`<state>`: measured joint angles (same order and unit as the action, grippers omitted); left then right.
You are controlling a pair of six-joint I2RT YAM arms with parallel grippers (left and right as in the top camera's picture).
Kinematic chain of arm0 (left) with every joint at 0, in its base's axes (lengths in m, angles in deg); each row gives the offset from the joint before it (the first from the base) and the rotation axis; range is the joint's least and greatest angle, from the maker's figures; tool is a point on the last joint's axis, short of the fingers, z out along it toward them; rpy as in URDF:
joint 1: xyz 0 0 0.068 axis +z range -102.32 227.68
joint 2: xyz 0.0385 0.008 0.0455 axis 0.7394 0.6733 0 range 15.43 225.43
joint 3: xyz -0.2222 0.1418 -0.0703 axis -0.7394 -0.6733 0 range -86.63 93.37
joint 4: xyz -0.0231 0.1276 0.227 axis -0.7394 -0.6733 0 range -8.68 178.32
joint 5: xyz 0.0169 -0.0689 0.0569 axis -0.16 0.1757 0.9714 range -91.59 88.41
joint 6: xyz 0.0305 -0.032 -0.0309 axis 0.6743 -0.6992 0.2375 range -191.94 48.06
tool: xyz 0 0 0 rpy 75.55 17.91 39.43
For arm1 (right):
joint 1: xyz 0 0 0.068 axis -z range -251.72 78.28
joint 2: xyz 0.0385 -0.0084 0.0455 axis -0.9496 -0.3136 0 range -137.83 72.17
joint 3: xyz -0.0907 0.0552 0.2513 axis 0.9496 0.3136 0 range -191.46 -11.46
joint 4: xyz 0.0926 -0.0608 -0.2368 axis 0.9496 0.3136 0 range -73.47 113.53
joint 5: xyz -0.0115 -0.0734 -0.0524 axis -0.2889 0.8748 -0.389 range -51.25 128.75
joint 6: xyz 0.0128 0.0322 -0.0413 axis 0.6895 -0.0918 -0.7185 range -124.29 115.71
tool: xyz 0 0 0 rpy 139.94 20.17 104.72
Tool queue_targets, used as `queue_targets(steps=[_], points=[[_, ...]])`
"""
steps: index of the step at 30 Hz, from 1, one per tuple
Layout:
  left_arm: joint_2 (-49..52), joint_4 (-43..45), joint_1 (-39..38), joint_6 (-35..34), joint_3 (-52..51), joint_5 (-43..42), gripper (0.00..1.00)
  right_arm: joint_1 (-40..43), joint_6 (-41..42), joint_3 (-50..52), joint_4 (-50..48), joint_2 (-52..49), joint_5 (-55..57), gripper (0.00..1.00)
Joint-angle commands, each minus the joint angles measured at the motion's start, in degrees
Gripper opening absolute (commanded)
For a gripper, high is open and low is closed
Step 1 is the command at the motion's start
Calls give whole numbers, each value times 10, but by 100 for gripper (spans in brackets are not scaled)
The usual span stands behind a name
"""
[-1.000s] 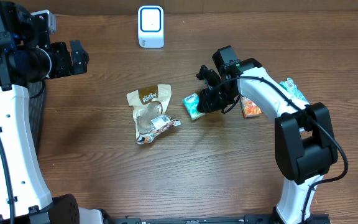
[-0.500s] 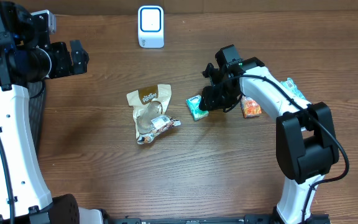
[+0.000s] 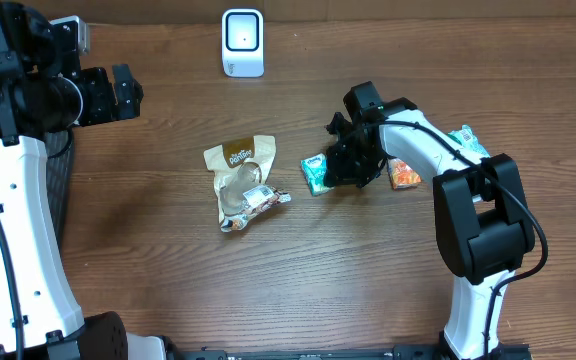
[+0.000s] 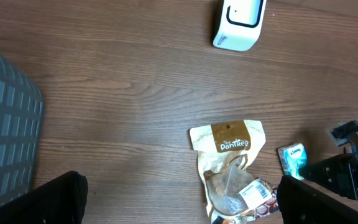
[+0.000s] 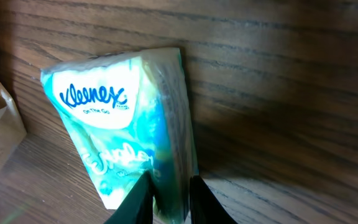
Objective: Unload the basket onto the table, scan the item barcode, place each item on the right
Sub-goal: 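Reach the right gripper to the teal Kleenex pack and grasp it, then lift the teal pack and move it toward the scanner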
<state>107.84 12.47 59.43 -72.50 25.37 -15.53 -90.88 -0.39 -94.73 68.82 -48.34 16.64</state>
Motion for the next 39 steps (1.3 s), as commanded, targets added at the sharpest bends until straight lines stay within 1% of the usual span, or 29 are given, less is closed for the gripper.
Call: queue_targets(steps=[1,6,7,8,14,15,18,22,25,27,28,29,31,32,34,35,39], points=[[1,0,2,-7,4,-5,100,2,6,23,-5,-3,4,16],[1,0,2,-7,4,-5,99,1,6,25,-8,-11,4,18],[1,0,2,-7,4,-5,100,1,6,25,-8,-15,4,22],[1,0,2,-7,4,-5,100,1,6,25,-7,-17,4,24],[1,0,2,-7,4,-5,100,1,6,25,-5,-21,4,24],[1,0,2,-7,4,-5,99,1,6,25,-4,-21,3,23],[1,0,2,-7,4,-5,100,1,7,24,1,-21,1,5],[1,0,2,-7,4,-5,100,5,6,6,33,-17,-47,4],[1,0,2,-7,4,-5,100,11,-4,-17,53,3,-139,4],[1,0,2,-7,4,-5,100,20,-40,-25,50,27,-271,4],[1,0,2,-7,4,-5,100,24,-47,-26,48,34,-302,4],[1,0,2,-7,4,-5,100,35,-70,-27,42,50,-400,4],[1,0,2,-7,4,-5,100,48,-74,-27,30,64,-473,4],[1,0,2,-7,4,-5,99,63,-74,-27,10,75,-570,4],[1,0,2,-7,4,-5,99,74,-72,-27,-20,77,-680,4],[1,0,2,-7,4,-5,100,77,-43,-29,-32,77,-678,4],[1,0,2,-7,4,-5,99,80,-32,-30,-42,78,-678,4]])
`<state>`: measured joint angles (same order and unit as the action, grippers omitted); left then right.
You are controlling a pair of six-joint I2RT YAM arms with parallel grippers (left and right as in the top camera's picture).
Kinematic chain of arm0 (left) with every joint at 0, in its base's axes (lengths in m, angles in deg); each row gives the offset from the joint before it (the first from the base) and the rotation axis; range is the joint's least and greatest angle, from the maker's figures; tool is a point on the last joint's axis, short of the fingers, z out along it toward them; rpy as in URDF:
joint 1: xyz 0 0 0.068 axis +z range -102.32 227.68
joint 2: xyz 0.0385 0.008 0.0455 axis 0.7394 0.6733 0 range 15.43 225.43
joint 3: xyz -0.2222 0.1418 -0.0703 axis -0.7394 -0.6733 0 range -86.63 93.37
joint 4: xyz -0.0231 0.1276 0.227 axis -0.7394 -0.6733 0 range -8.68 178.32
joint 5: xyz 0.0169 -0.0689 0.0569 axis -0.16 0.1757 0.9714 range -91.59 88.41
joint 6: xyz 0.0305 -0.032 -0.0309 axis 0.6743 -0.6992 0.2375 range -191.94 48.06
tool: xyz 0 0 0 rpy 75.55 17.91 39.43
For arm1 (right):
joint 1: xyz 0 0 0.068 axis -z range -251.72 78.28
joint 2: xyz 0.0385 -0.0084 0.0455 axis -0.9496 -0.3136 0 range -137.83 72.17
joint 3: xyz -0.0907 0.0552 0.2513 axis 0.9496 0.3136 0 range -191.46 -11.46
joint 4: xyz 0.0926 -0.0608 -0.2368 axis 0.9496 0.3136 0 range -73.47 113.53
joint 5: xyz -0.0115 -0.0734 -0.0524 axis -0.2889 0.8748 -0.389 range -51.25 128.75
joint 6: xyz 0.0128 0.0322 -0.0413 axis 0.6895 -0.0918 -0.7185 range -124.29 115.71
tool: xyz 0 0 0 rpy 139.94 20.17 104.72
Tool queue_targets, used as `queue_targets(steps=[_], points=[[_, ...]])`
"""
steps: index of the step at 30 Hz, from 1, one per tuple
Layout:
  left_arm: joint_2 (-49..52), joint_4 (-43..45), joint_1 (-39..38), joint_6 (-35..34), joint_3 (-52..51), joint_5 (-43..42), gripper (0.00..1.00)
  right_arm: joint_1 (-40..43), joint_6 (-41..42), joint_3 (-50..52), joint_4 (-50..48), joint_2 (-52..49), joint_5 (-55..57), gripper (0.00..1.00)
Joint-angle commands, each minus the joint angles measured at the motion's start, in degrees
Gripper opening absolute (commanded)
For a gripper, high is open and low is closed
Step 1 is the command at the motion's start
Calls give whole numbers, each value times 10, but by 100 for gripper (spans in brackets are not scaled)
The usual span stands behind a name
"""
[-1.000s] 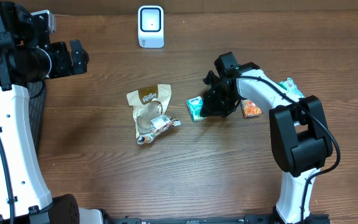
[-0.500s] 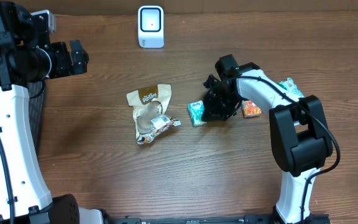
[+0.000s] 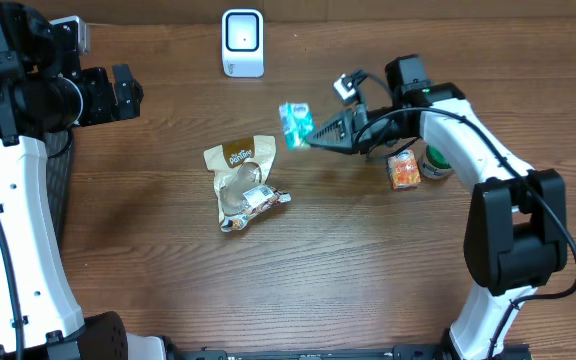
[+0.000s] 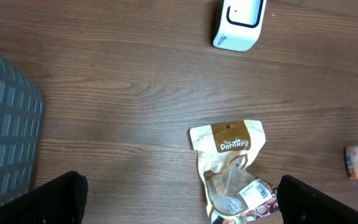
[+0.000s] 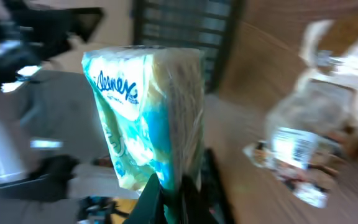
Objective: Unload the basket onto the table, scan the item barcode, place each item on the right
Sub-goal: 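Lift the teal pack and move it toward the scanner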
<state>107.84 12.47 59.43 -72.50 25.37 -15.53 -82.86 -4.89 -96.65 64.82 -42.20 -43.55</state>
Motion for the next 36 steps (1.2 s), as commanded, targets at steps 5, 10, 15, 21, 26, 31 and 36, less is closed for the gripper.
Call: queue_targets(steps=[5,10,15,21,26,31,36], points=[[1,0,2,-7,4,-5,99,0,12,-10,-2,17,-76,4],[1,0,2,-7,4,-5,99,0,12,-10,-17,17,-76,4],[1,0,2,-7,4,-5,100,0,12,-10,-42,16,-69,4],[1,0,2,-7,4,-5,100,0,83,-10,-123,3,24,4],[1,0,2,-7,4,-5,100,0,267,-10,-329,-38,24,4],[1,0,2,-7,4,-5,99,-1,431,-10,-469,-69,28,4],[1,0,2,-7,4,-5,100,-2,545,-10,-598,-69,-11,4]])
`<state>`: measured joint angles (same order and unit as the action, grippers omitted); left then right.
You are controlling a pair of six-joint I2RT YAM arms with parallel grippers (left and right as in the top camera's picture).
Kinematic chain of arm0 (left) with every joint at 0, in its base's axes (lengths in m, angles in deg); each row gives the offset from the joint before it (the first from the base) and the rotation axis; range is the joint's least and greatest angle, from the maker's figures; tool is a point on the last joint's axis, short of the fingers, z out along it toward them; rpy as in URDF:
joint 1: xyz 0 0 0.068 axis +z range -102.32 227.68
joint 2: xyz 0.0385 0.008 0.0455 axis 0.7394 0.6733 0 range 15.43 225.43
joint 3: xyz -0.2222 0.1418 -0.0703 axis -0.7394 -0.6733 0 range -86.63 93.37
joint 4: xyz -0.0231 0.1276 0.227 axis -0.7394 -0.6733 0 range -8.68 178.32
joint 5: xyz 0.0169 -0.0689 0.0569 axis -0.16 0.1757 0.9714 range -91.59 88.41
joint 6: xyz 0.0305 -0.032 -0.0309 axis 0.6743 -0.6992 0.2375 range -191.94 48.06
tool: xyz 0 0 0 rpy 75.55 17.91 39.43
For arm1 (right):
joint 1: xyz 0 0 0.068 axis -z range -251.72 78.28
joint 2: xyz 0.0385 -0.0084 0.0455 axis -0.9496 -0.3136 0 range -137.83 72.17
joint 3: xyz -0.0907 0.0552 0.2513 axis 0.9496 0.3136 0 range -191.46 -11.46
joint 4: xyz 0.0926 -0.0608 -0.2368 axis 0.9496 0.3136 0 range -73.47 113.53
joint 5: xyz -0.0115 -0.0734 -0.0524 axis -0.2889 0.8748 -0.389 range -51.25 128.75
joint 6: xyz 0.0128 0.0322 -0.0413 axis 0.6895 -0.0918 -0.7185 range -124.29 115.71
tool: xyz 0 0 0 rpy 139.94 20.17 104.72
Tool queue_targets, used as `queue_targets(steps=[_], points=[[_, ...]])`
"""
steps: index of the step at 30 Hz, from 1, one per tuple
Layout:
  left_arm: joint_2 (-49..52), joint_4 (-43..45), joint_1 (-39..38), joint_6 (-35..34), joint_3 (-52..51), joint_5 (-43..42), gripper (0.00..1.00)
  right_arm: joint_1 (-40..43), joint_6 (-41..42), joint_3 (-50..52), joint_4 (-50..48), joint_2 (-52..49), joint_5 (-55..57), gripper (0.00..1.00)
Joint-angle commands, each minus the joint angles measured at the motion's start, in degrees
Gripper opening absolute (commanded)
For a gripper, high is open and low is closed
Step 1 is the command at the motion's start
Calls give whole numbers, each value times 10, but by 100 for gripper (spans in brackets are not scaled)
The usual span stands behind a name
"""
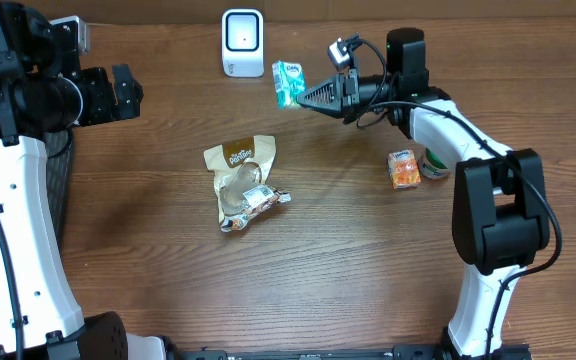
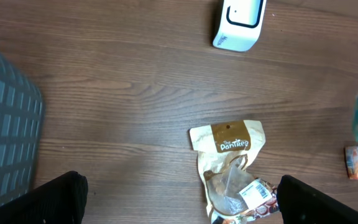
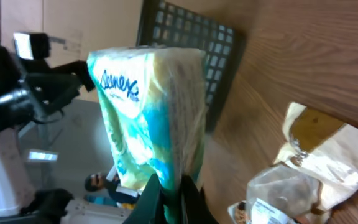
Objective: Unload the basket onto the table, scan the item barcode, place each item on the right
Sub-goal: 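Lift the teal pack and move it toward the scanner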
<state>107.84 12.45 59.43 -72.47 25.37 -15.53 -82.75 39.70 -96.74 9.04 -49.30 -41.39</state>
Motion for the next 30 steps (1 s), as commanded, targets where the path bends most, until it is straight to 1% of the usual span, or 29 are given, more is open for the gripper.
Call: queue_targets(steps=[1,2,3,5,8,11,15,18,20,24,30], points=[[1,0,2,-8,4,-5,100,-2,134,-9,-82,2,-42,4],[1,0,2,-8,4,-5,100,-2,167,-9,-118,2,-52,4],[1,0,2,-7,4,-5,99,-3,222,-9,-177,3,-71,4],[1,0,2,-7,4,-5,100,-3,267,-9,-220,4,-85,4],[1,0,2,-8,4,-5,100,-3,325,-9,-276,10,-97,4],[1,0,2,-8,4,-5,100,-2,364,-9,-322,23,-97,4],[1,0,2,-8,4,-5,100,-2,441,-9,-412,45,-97,4],[1,0,2,-8,4,-5,100,-1,532,-9,-511,61,-97,4],[1,0,2,-8,4,-5,99,5,636,-9,-636,72,-97,4],[1,0,2,-8,4,-5,100,19,794,-9,-827,79,-71,4],[1,0,2,-8,4,-5,100,28,799,-9,-819,83,-72,4]])
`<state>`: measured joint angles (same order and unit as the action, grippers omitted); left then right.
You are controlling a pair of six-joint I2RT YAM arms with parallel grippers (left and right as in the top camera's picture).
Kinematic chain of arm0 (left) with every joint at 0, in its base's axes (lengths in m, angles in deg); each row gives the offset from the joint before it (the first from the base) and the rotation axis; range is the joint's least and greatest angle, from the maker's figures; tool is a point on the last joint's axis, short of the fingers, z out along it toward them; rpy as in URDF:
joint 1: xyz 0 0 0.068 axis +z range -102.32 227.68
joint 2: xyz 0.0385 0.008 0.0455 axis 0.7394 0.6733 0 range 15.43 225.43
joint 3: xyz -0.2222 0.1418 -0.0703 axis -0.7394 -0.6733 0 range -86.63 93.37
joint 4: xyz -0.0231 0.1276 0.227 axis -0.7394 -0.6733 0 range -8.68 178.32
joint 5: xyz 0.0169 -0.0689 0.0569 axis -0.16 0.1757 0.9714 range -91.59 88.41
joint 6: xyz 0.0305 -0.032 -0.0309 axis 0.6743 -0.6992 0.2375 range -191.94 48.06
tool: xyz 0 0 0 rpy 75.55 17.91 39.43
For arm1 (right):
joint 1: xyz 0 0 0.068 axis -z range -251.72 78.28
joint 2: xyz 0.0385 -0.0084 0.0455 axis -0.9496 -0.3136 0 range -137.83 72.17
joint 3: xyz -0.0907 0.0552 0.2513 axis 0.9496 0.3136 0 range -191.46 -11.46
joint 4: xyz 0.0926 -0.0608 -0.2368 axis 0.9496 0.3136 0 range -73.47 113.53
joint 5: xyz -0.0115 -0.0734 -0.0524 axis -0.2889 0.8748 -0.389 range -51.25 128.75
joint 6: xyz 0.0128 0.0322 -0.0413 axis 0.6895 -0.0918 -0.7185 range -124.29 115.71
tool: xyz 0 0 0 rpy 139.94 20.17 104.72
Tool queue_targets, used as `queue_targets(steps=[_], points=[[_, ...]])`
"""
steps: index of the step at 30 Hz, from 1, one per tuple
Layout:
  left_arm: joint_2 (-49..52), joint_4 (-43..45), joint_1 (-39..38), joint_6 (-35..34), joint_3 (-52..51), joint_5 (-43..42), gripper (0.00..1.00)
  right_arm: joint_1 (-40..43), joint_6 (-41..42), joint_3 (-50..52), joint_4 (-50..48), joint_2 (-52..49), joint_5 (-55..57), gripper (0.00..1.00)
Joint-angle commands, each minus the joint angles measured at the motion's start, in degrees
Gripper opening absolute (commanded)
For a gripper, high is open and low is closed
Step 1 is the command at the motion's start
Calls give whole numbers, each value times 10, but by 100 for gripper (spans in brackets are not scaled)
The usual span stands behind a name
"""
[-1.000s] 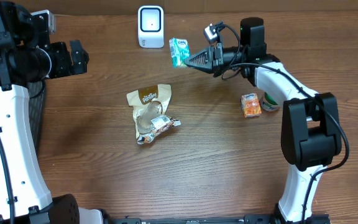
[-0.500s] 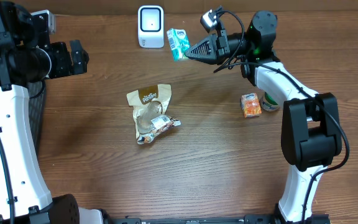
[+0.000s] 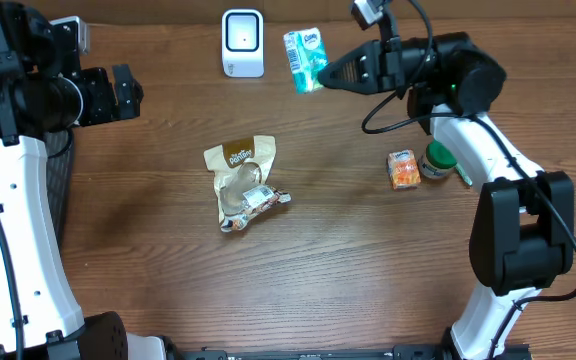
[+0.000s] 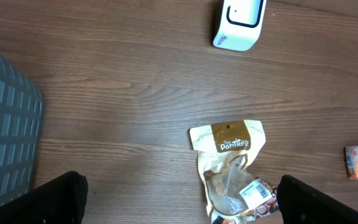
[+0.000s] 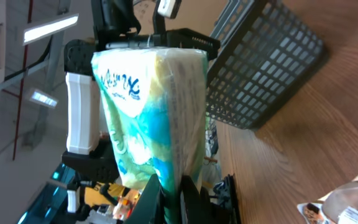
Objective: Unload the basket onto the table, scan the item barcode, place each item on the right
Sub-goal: 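Lift the teal pack and move it toward the scanner, then hold the teal pack in front of the white scanner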
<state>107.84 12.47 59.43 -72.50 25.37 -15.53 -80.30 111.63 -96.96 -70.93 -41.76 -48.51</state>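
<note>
A teal and white Kleenex tissue pack hangs in the air just right of the white barcode scanner, which stands at the table's back edge. My right gripper is shut on the pack's lower edge; in the right wrist view the pack fills the middle, pinched between the fingers. The scanner also shows in the left wrist view. My left gripper is held high at the far left, open and empty, its two dark fingertips wide apart.
A tan Pantree snack pouch with a barcode label lies mid-table. An orange packet and a green-capped jar sit at the right. A dark wire basket stands off the table's left edge.
My right gripper has risen and moved slightly right with the tissue pack, which now sits higher beside the scanner and has left the left wrist view. The left arm is unchanged.
The right gripper was shut on the tissue pack lying on the table beside the orange packet. It then held the pack in the air above the middle of the table, then close to the scanner's right, and now higher there. The left arm stayed still.
</note>
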Motion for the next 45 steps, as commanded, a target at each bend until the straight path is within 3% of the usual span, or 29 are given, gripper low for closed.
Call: queue_targets(steps=[1,4,8,12,17,24,27,30,34,40,45], points=[[1,0,2,-7,4,-5,100,4,79,-7,-18,7,-1,4],[1,0,2,-7,4,-5,100,4,63,-7,6,5,-14,4],[1,0,2,-7,4,-5,100,3,-26,-3,115,-10,-19,4],[1,0,2,-7,4,-5,100,3,-295,-3,412,-35,-13,4],[1,0,2,-7,4,-5,100,8,-501,-3,624,-46,23,4],[1,0,2,-7,4,-5,100,8,-654,-3,775,-47,65,4],[1,0,2,-7,4,-5,100,8,-737,-3,875,-47,111,4],[1,0,2,-7,4,-5,100,8,-859,-3,1041,-47,207,4],[1,0,2,-7,4,-5,100,8,-931,-4,1131,-47,236,4],[1,0,2,-7,4,-5,100,8,-973,-14,1215,-32,261,4],[1,0,2,-7,4,-5,99,-5,-1046,-100,1414,-2,415,4]])
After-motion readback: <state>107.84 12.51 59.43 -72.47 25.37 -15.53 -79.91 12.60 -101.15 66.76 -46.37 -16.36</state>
